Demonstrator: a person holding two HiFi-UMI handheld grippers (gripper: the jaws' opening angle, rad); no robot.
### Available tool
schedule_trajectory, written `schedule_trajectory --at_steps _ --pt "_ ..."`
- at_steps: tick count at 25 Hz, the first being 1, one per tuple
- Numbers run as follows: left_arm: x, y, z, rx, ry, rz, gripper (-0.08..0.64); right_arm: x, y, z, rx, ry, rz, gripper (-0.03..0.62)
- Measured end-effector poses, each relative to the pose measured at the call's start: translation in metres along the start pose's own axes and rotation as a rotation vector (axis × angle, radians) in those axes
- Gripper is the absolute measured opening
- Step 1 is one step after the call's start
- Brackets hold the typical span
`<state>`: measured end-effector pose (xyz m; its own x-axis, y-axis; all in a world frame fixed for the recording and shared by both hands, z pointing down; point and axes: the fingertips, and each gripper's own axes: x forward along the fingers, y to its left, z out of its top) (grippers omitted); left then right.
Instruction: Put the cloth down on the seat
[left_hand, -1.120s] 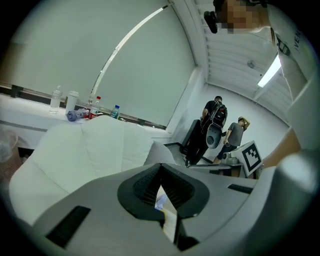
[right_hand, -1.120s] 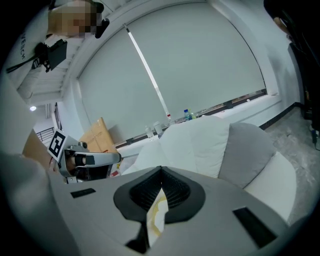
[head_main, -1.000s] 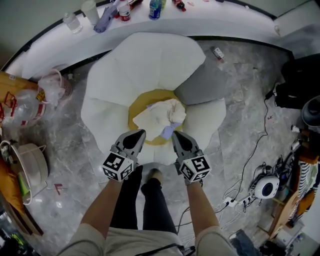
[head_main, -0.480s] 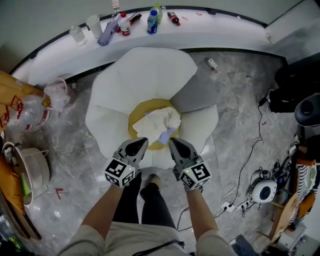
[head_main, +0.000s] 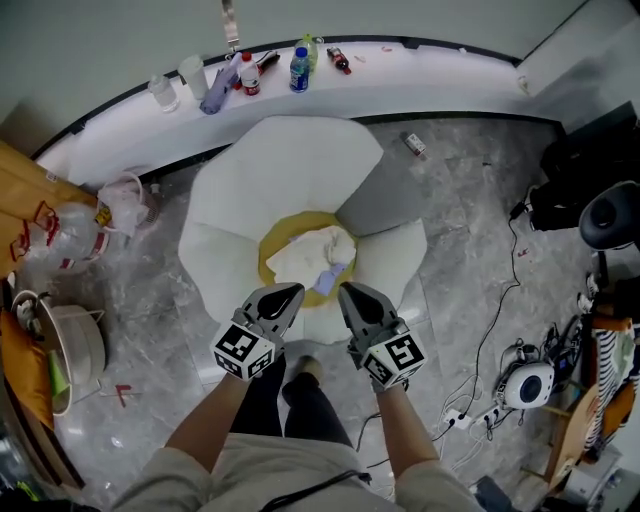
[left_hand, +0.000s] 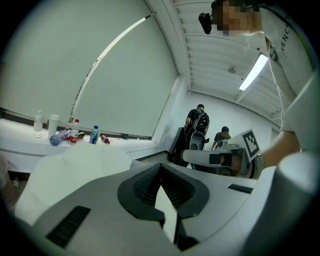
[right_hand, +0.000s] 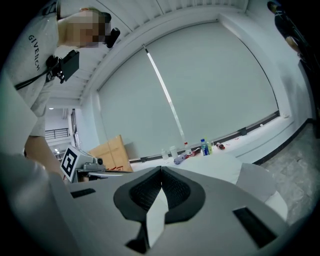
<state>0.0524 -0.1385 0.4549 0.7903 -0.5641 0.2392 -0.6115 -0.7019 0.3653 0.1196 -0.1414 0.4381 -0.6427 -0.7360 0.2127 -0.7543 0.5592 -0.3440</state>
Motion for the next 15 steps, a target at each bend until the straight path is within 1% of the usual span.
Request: schedule_trajectory --at_steps 9,12,15 --pt "-0.021 -0.035 0.045 0.059 -0.025 -0.055 0.014 -0.029 0.029 0.043 -0.043 -0.029 0.034 0.017" --pt "-0.032 -0.046 0.058 0.041 -0.038 -0.07 0.014 -0.039 0.044 0.057 -0.069 -0.04 0.066 0.017" --pt "-0.045 -0.056 0.075 0.016 -0.072 -0.07 0.014 -0.049 0.059 0.074 -0.085 -0.056 0.093 0.017"
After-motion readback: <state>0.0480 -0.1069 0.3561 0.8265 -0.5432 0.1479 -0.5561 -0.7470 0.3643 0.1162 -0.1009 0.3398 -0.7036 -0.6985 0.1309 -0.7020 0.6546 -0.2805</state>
